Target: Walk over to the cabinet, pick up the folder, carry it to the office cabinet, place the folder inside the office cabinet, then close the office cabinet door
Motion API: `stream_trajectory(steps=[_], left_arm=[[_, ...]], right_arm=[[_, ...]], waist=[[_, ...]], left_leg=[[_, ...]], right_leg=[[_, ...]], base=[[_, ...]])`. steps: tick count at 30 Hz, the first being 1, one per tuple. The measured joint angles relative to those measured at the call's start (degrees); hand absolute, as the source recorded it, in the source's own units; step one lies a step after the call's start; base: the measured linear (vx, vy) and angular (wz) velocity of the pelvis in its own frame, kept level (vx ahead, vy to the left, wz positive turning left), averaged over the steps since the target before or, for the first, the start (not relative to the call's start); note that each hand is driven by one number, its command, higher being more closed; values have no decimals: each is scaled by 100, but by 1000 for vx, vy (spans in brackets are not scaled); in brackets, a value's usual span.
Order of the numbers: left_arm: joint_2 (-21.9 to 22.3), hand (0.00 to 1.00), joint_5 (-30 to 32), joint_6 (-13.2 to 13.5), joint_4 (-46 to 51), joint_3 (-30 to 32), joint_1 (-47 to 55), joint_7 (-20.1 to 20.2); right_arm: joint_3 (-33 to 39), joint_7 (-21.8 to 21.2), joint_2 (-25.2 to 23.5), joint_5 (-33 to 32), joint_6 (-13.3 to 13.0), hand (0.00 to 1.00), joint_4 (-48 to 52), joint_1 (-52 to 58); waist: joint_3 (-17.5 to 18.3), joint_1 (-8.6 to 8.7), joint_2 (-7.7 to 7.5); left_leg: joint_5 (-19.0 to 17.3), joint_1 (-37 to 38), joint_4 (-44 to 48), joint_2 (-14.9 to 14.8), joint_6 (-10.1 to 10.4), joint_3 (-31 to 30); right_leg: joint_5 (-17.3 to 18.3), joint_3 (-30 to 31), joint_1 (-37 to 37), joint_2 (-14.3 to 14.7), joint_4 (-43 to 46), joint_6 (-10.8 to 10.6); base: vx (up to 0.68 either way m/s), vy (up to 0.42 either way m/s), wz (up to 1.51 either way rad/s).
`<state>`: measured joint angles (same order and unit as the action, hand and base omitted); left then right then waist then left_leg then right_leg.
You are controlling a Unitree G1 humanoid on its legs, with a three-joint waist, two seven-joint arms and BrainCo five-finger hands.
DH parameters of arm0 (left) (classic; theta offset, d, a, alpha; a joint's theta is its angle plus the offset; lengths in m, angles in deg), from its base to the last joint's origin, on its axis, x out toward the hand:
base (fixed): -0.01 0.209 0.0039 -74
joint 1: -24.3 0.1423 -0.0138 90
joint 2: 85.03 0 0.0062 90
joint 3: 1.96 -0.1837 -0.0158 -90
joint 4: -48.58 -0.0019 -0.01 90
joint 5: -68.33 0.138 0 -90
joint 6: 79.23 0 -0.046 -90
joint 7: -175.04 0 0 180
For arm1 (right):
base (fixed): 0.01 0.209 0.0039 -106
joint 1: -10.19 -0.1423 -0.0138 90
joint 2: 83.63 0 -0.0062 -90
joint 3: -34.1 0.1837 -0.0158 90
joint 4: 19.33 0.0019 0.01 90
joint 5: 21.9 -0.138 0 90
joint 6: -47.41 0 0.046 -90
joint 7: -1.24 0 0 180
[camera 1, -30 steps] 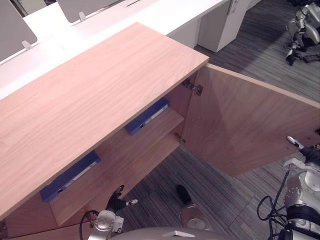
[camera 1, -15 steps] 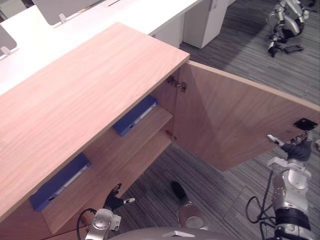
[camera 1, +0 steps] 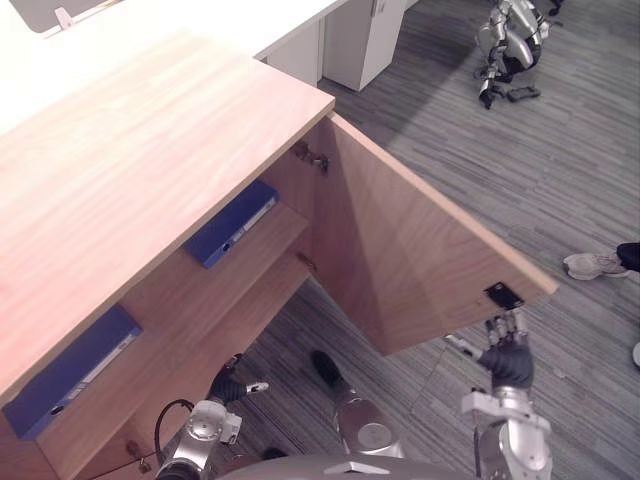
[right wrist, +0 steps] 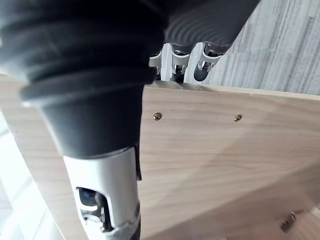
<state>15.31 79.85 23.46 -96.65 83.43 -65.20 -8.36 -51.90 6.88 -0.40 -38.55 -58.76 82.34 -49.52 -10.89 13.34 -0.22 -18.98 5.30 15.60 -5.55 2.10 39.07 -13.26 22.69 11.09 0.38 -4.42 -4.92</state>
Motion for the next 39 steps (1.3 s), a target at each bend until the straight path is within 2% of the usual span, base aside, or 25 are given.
stream_trajectory(steps=[3, 6, 8, 10, 12, 14, 20, 24, 26, 27, 29, 31, 33, 34, 35, 36, 37, 38, 39], left_arm=[[26, 0, 10, -29, -152, -23, -101, 0], [24, 0, 10, -84, -244, -136, -130, -7], [15, 0, 10, -101, -289, -214, -148, -11], [23, 0, 9, -137, -411, -343, -176, -15], [5, 0, 7, -172, -501, -456, -157, -15], [7, 0, 4, -229, -512, -531, -162, -17], [-23, 0, -6, -264, -629, -566, -225, -21], [-130, 0, -16, -269, -660, -461, -245, -32], [-126, 0, -18, -269, -658, -365, -252, -112], [-117, 0, -20, -267, -653, -326, -250, -129], [-128, 0, -21, -270, -656, -269, -195, -136], [-98, 0, -21, -269, -651, -190, -122, -137], [-107, 0, -23, -269, -648, -115, -80, -139], [-67, 0, -78, -261, -631, -52, -28, -139], [-91, 0, -130, -259, -632, -28, -24, -140], [-133, 0, -171, -262, -631, -2, -20, -144], [-157, 0, -213, -266, -616, -7, 19, -140], [-255, 0, -243, -273, -575, -3, 90, -140], [-215, 0, -246, -301, -596, 4, 82, -142]], right_arm=[[-479, -241, -8, 342, 25, 0, 145, 345], [-1085, -579, -22, 756, 229, 0, 289, 617], [-1476, -832, -1, 808, 265, 0, 383, 770], [-1381, -758, -155, 849, 413, 0, 409, 735], [-1369, -757, -101, 850, 412, 0, 425, 716], [-1372, -678, -69, 797, 429, 0, 424, 689], [-1397, -665, 323, 741, 478, 0, 418, 689], [-1451, -622, 364, 679, 492, 0, 355, 690], [-1487, -568, 333, 616, 484, 0, 291, 682], [-1509, -552, 316, 573, 483, 0, 259, 683], [-1561, -551, 274, 557, 481, 0, 222, 680], [-1591, -551, 234, 557, 421, 0, 90, 590], [-1629, -551, 218, 562, 352, 0, -79, 373], [-1597, -540, 190, 570, 267, 0, -329, 79], [-1613, -564, 192, 608, 247, 0, -438, 1], [-1646, -564, 168, 668, 196, 0, -574, -32], [-1654, -562, 75, 715, 128, 0, -642, -21], [-1708, -561, 11, 804, 74, 0, -690, -3], [-1731, -563, -1, 806, 47, 0, -790, -82]], waist=[[19, -1, -131], [95, -54, -247], [160, -74, -327], [290, -120, -406], [371, -141, -494], [442, -245, -564], [474, -272, -609], [530, -326, -683], [551, -392, -670], [554, -398, -643], [608, -431, -716], [651, -474, -689], [645, -557, -680], [613, -566, -482], [618, -585, -485], [625, -602, -532], [654, -612, -602], [816, -618, -865], [826, -653, -794]], left_leg=[[2, -5, 26, -6, -5, -133], [33, 29, 31, -24, -15, -374], [55, 24, 33, -40, -15, -479], [73, -2, 35, -54, -25, -633], [86, 0, 50, -75, -43, -745], [91, -22, 72, -100, -51, -879], [112, -137, 102, -97, -44, -1194], [382, -137, -239, 23, -83, -1412], [635, -114, -565, 31, -85, -1518], [747, -111, -727, 26, -68, -1568], [952, -29, -969, 86, -36, -1636], [1092, 35, -1158, 108, -6, -1626], [1213, 54, -1294, 112, -13, -1524], [1310, -55, -1333, -74, -101, -1473], [1333, -105, -1323, -117, -120, -1457], [1368, -231, -1202, -150, -88, -1543], [1349, -301, -1062, -117, -58, -1678], [1303, -466, -832, 50, -11, -1845], [1318, -554, -790, -1, -1, -1948]], right_leg=[[21, -143, -30, -11, 44, 131], [68, -333, -132, -15, 109, 189], [90, -452, -168, -28, 135, 216], [134, -603, -220, -48, 142, 269], [154, -707, -287, -57, 139, 247], [196, -832, -333, -65, 146, 259], [240, -1112, -397, -151, 154, 217], [356, -1257, -399, -243, 149, 71], [665, -1280, -388, -208, 109, -103], [755, -1321, -381, -186, 92, -84], [770, -1390, -375, -196, 96, -61], [771, -1382, -355, -176, 93, -62], [872, -1279, -254, -120, 141, -183], [1066, -1352, 27, 39, 609, -219], [1050, -1520, 263, 64, 1244, -6], [1390, -1824, 586, -71, 2620, 197], [1738, -1952, 552, -300, 3239, 157], [2135, -2017, 262, -465, 2735, -30], [2017, -2099, 195, -400, 2420, 63]], base=[[-9, -56, 9], [18, -57, 28], [27, -41, 31], [28, -27, 35], [39, -15, 28], [37, -14, 29], [-4, -13, 27], [-51, -57, 29], [-58, -98, 28], [-30, -71, 30], [-32, -78, 18], [-47, -80, -4], [-66, -81, -26], [-49, -76, -23], [-47, -96, -3], [-18, -112, 33], [1, -149, 60], [1, -140, 48], [-48, -88, 5]])
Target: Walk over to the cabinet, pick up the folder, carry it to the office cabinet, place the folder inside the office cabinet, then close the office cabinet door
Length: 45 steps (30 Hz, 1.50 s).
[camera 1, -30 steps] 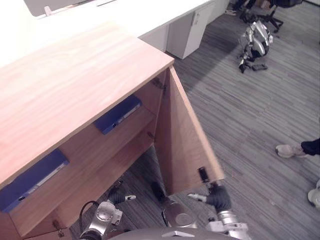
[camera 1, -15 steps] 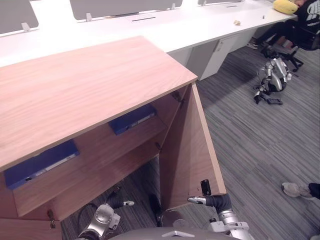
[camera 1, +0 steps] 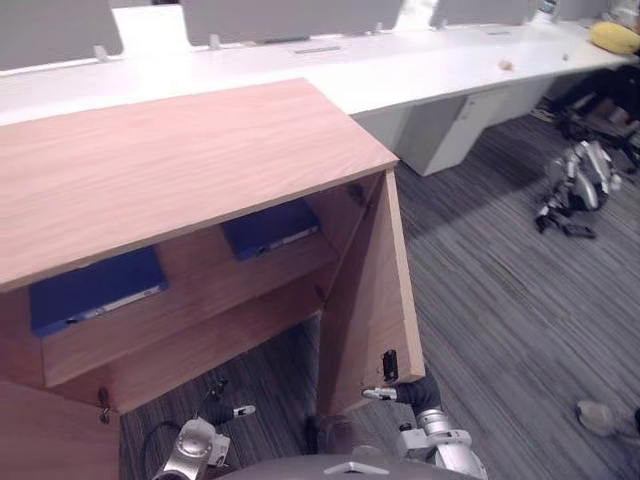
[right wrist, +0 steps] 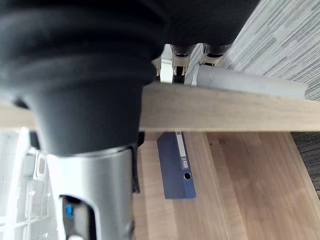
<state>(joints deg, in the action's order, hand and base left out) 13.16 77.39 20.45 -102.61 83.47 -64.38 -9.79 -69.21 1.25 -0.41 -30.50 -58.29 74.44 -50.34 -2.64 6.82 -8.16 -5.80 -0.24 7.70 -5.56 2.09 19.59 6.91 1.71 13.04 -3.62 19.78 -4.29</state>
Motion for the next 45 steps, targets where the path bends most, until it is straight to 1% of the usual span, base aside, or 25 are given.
stream_trajectory(steps=[1, 2, 3, 4, 5, 7, 8, 9, 10, 11, 12, 14, 15, 16, 17, 18, 19, 20, 23, 28, 31, 36, 39, 41, 45], left_arm=[[135, 0, -4, 12, 29, 20, 73, 14], [175, 0, -41, 18, 189, 153, 62, 5], [118, 0, -69, 22, 247, 195, 54, 7], [198, 0, -116, 13, 227, 237, -11, -6], [257, 0, -122, 43, 306, 229, -10, 5], [258, 0, -139, 46, 415, 231, -13, 0], [258, 0, -150, 44, 415, 230, -16, -1], [262, 0, -152, 42, 413, 228, -2, -3], [263, 0, -154, 42, 415, 224, 0, -12], [268, 0, -169, 41, 415, 217, 27, -23], [275, 0, -184, 42, 426, 208, 36, -28], [267, 0, -223, 48, 444, 151, 40, -63], [244, 0, -232, 45, 441, 126, 51, -88], [269, 0, -246, 47, 445, 115, 85, -89], [288, 0, -267, 56, 449, 114, 101, -99], [289, 0, -269, 61, 447, 115, 132, -103], [274, 0, -269, 67, 448, 114, 194, -109], [237, 0, -270, 68, 447, 113, 233, -105], [223, 0, -269, 69, 434, 109, 290, -100], [202, 0, -258, 77, 431, 119, 340, -98], [165, 0, -261, 106, 434, 120, 340, -98], [98, 0, -275, 177, 449, 219, 331, -100], [90, 0, -353, 211, 585, 227, 307, -103], [92, 0, -444, 219, 653, 226, 284, -103], [87, 0, -495, 225, 668, 225, 256, -108]], right_arm=[[48, 3, -7, 4, 32, 0, -125, -190], [27, 3, -129, 11, 41, 0, -282, -380], [34, 7, -211, 14, 56, 0, -294, -406], [46, 12, -225, 13, 100, 0, -521, -686], [66, 36, -225, 15, 96, 0, -596, -853], [138, 75, -273, 10, 104, 0, -758, -1157], [183, 88, -304, 8, 104, 0, -765, -1240], [288, 144, -370, 8, 102, 0, -768, -1362], [413, 185, -433, 7, 98, 0, -802, -1516], [487, 199, -423, 5, 94, 0, -930, -1663], [531, 202, -406, 5, 97, 0, -997, -1735], [574, 206, -404, 1, 97, 0, -1011, -1799], [570, 205, -424, 2, 93, 0, -1047, -1859], [563, 203, -419, 2, 98, 0, -1179, -1965], [568, 203, -377, 2, 102, 0, -1213, -1981], [581, 205, -378, 2, 101, 0, -1258, -2021], [634, 208, -421, 2, 100, 0, -1326, -2087], [628, 209, -437, 3, 99, 0, -1422, -2191], [725, 315, -411, 0, 86, 0, -1614, -2433], [791, 437, -146, -11, 91, 0, -2682, -3333], [781, 454, 101, -30, 109, 0, -3244, -3924], [784, 667, 414, -127, 183, 0, -3932, -4825], [788, 731, 645, -138, 228, 0, -4100, -5264], [800, 827, 721, -182, 230, 0, -4100, -5369], [909, 894, 711, -259, 237, 0, -4100, -5486]], waist=[[110, -162, 385], [84, -264, 274], [115, -308, 136], [82, -378, 234], [119, -487, 316], [112, -600, 350], [95, -627, 372], [23, -643, 455], [-54, -687, 425], [-147, -728, 540], [-122, -730, 510], [-148, -735, 578], [-177, -739, 521], [-213, -784, 501], [-188, -817, 595], [-186, -818, 641], [-176, -815, 621], [-138, -825, 613], [-112, -792, 603], [-115, -833, 611], [-125, -867, 629], [-218, -908, 691], [-448, -937, 760], [-563, -974, 756], [-599, -989, 739]], left_leg=[[71, -215, -142, -197, -58, -279], [194, -252, -96, -89, -28, -246], [250, -281, -104, 24, -11, -266], [306, -318, -152, -53, 21, -331], [508, -422, -326, -104, 19, -392], [700, -595, -526, -132, -17, -436], [770, -639, -586, -130, -18, -480], [866, -694, -676, -118, -17, -560], [909, -679, -684, -111, 3, -610], [935, -722, -672, -95, 49, -725], [969, -804, -599, -96, 110, -876], [916, -986, -512, -78, 151, -1019], [775, -967, -475, 7, 173, -1012], [677, -1004, 15, 64, 42, -1016], [520, -891, 162, 58, 19, -1057], [492, -796, -24, 108, 6, -1161], [586, -662, -246, 170, 21, -1174], [776, -442, -805, 278, -6, -1183], [1003, -279, -1279, 365, -38, -1288], [1061, -212, -1278, 476, -132, -1379], [1111, -218, -1276, 522, -218, -1495], [1143, -319, -1277, 543, -250, -1648], [1196, -480, -1278, 547, -236, -1808], [1201, -566, -1278, 544, -208, -1907], [1228, -700, -1278, 545, -217, -1970]], right_leg=[[-255, -233, -98, 182, -364, -158], [63, -238, -77, 9, 440, 85], [325, -137, -317, -71, 29, -41], [152, -226, -433, 12, -342, 44], [-192, -286, -533, 91, -906, 106], [-508, -339, -505, 145, -1325, 123], [-585, -375, -505, 154, -1426, 132], [-695, -413, -524, 163, -1571, 123], [-731, -415, -566, 169, -1641, 114], [-746, -432, -571, 171, -1640, 117], [-802, -460, -560, 190, -1592, 124], [-806, -622, -483, 109, -1503, 186], [-811, -744, -462, -32, -1514, 225], [-780, -769, -466, -125, -1457, 206], [-741, -779, -515, -110, -1422, 158], [-693, -821, -583, -119, -1419, 81], [-713, -844, -676, -159, -1497, 58], [-774, -858, -771, -213, -1666, 12], [-776, -899, -879, -219, -1897, -5], [-884, -898, -1114, -256, -2082, -112], [-944, -995, -1134, -280, -2122, -139], [-949, -1154, -1129, -268, -2156, -136], [-949, -1305, -1076, -260, -2205, -124], [-890, -1400, -1053, -249, -2222, -105], [-885, -1472, -954, -247, -2216, -88]], base=[[-82, -32, -34], [-84, -34, -24], [-103, -46, -1], [-102, -29, 21], [-136, 11, 12], [-130, 20, 15], [-124, -4, 29], [-92, 5, 33], [-109, 19, 39], [-86, 9, 39], [-74, 4, 46], [-47, 34, 45], [-50, 69, 32], [-19, 59, 25], [-7, 58, 16], [6, 55, 19], [-21, 94, 23], [-12, 70, 21], [24, 56, 25], [51, 38, 12], [74, 19, 15], [27, 2, 16], [-35, -1, 25], [-39, -6, 27], [10, -4, 12]])
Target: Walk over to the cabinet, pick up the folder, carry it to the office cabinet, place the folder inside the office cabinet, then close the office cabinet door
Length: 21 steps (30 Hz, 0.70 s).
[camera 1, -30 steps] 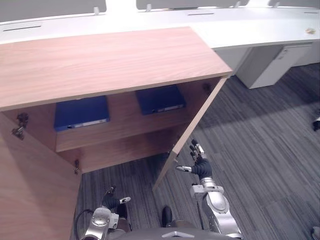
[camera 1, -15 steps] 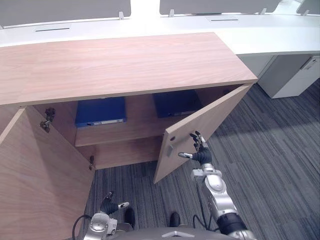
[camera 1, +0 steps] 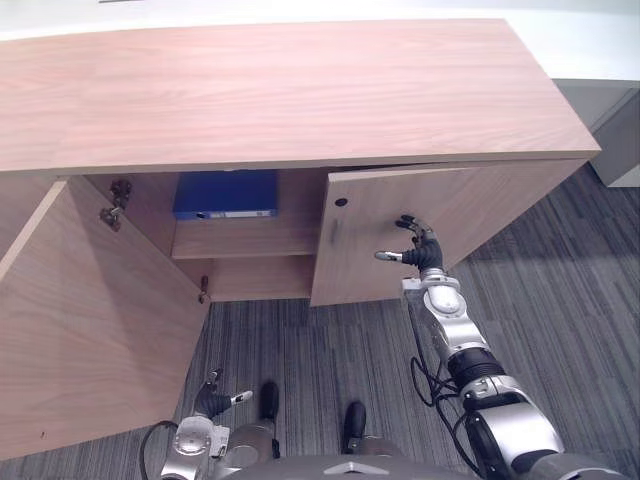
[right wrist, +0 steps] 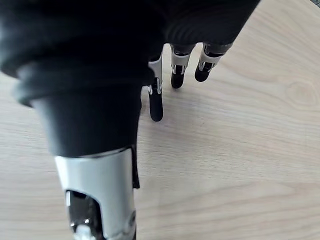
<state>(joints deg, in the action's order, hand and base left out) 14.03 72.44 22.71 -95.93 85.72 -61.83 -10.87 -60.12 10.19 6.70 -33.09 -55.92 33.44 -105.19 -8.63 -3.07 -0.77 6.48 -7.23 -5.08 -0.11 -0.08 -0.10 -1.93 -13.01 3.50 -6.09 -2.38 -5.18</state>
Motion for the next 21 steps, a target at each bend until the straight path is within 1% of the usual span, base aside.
stream_trajectory(steps=[4, 6, 8, 10, 11, 12, 14, 17, 20, 21], left_arm=[[5, 0, -65, 0, 10, 1, 2, -41], [19, 0, -69, 0, 51, 1, 5, -56], [14, 0, -69, -2, 178, 12, 32, -124], [27, 0, -69, -2, 194, 17, 29, -130], [44, 0, -68, -2, 204, 16, 30, -130], [53, 0, -67, -3, 204, 16, 29, -130], [84, 0, -67, -5, 204, 16, 34, -133], [159, 0, -67, -10, 199, 8, 27, -132], [178, 0, -68, -13, 150, 4, 33, -128], [193, 0, -70, -13, 146, -1, 33, -127]], right_arm=[[3, 1, -15, -8, -1, 0, 85, 42], [13, -7, -32, -3, -6, 0, 397, 287], [54, -19, -256, 27, -47, 0, 968, 855], [53, -27, -516, 37, -61, 0, 1186, 1314], [48, -64, -709, 41, -76, 0, 1221, 1681], [47, -96, -770, 44, -76, 0, 1220, 1824], [38, -150, -905, 100, -73, 0, 1190, 2179], [-8, -269, -1035, 299, -56, 0, 997, 2714], [-4, -281, -1148, 578, -17, 0, 345, 2932], [1, -301, -1149, 709, 3, 0, -9, 2976]], waist=[[-13, 14, -22], [-23, 21, -39], [-55, 29, -81], [-59, 61, -100], [-61, 122, -106], [-61, 134, -106], [-61, 146, -106], [-56, 212, -114], [-31, 262, -147], [-23, 273, -154]], left_leg=[[6, 13, 2, 10, -9, 2], [-1, 50, 2, 4, 1, 6], [-30, 150, 2, -19, 28, 15], [-78, 267, 1, -46, 43, 31], [-117, 344, 1, -63, 77, 45], [-128, 371, 1, -70, 72, 66], [-150, 422, 0, -91, 73, 157], [-192, 510, 0, -118, 80, 279], [-245, 643, 0, -147, 97, 399], [-259, 694, 0, -155, 94, 454]], right_leg=[[-13, -6, -15, -1, 10, -8], [13, -17, -66, 7, 9, 8], [58, -15, -173, 27, 8, 19], [101, -3, -278, 46, 13, 27], [129, 9, -349, 58, 17, 36], [140, 30, -358, 62, 28, 40], [157, 117, -348, 73, 66, 40], [160, 260, -351, 94, 91, 38], [161, 388, -412, 118, 96, 37], [161, 430, -442, 123, 92, 37]], base=[[53, -7, 2], [60, -19, 6], [40, -27, 2], [26, -35, -4], [9, -29, -7], [-4, -19, -11], [-12, -9, -23], [-26, -10, -27], [-9, -7, -22], [-15, -8, -16]])
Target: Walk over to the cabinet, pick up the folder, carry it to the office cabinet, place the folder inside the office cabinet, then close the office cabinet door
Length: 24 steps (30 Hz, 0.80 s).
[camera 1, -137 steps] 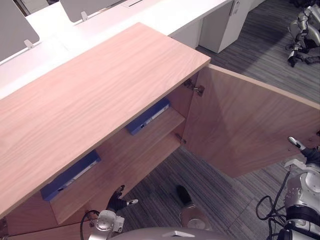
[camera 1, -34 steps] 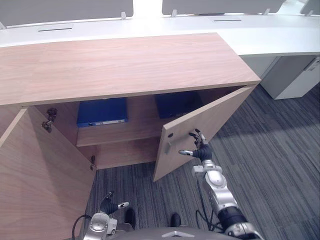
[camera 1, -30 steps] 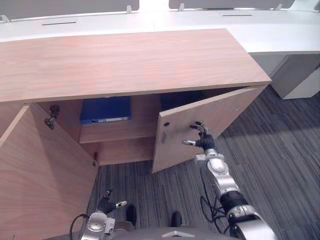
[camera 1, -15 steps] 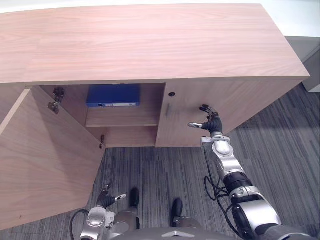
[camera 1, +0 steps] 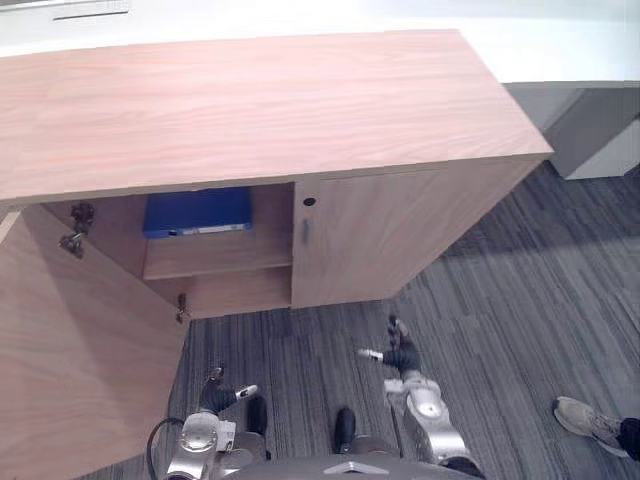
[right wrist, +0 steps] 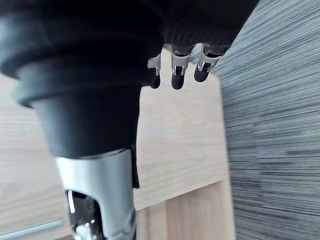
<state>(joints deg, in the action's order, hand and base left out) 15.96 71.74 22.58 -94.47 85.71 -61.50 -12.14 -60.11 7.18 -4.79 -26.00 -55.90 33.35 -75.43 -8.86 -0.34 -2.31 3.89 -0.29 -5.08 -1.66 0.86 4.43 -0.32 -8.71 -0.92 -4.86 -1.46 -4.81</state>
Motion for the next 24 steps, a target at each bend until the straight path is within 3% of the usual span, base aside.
stream_trajectory(steps=[10, 12, 14, 18, 20, 21, 22, 24], left_arm=[[36, 0, -219, -54, -281, 5, 70, 3], [38, 0, -222, -56, -292, 3, 94, 5], [26, 0, -223, -55, -296, -3, 99, 9], [4, 0, -224, -60, -415, -14, 98, 12], [-17, 0, -223, -68, -430, -6, 100, 17], [-9, 0, -224, -72, -426, 3, 96, 31], [-19, 0, -224, -94, -432, 14, 88, 40], [-104, 0, -224, -125, -434, 12, 56, 53]], right_arm=[[272, -46, -96, -22, 140, 0, -1352, -18], [274, -45, -95, -20, 189, 0, -1474, -48], [272, -46, -106, -5, 246, 0, -1560, -30], [354, -55, -96, -4, 256, 0, -1527, -33], [463, -69, -111, -11, 256, 0, -1527, 5], [512, -84, -108, -13, 256, 0, -1532, 83], [512, -102, -137, -15, 255, 0, -1526, 67], [544, -131, -219, -21, 255, 0, -1527, 59]], waist=[[166, -2, -4], [162, 11, 22], [168, 22, 8], [155, 111, 45], [151, 120, 31], [133, 125, 92], [168, 134, 41], [211, 185, -75]], left_leg=[[-145, 347, 1, 5, -7, 189], [-190, 417, 3, 17, -24, 209], [-258, 425, 23, 89, -24, 197], [-289, 391, 40, 189, -65, -150], [-261, 419, 41, 196, -94, -455], [-231, 444, 47, 176, -132, -666], [-213, 351, 118, 191, -129, -900], [-333, -3, 530, 295, -66, -1242]], right_leg=[[25, 171, -284, -5, -71, -22], [193, 179, -265, -48, 186, -47], [600, 159, 63, -209, 946, -111], [814, 204, 512, -386, 2105, -269], [799, 348, 577, -408, 2572, -218], [826, 579, 725, -389, 2900, 24], [1123, 1019, 791, -274, 2876, 64], [1249, 1597, 774, -181, 2466, 19]], base=[[4, -3, -9], [-6, 2, -6], [3, 23, 10], [31, 13, 41], [68, 19, 77], [105, -27, 90], [98, -46, 95], [60, -116, 113]])
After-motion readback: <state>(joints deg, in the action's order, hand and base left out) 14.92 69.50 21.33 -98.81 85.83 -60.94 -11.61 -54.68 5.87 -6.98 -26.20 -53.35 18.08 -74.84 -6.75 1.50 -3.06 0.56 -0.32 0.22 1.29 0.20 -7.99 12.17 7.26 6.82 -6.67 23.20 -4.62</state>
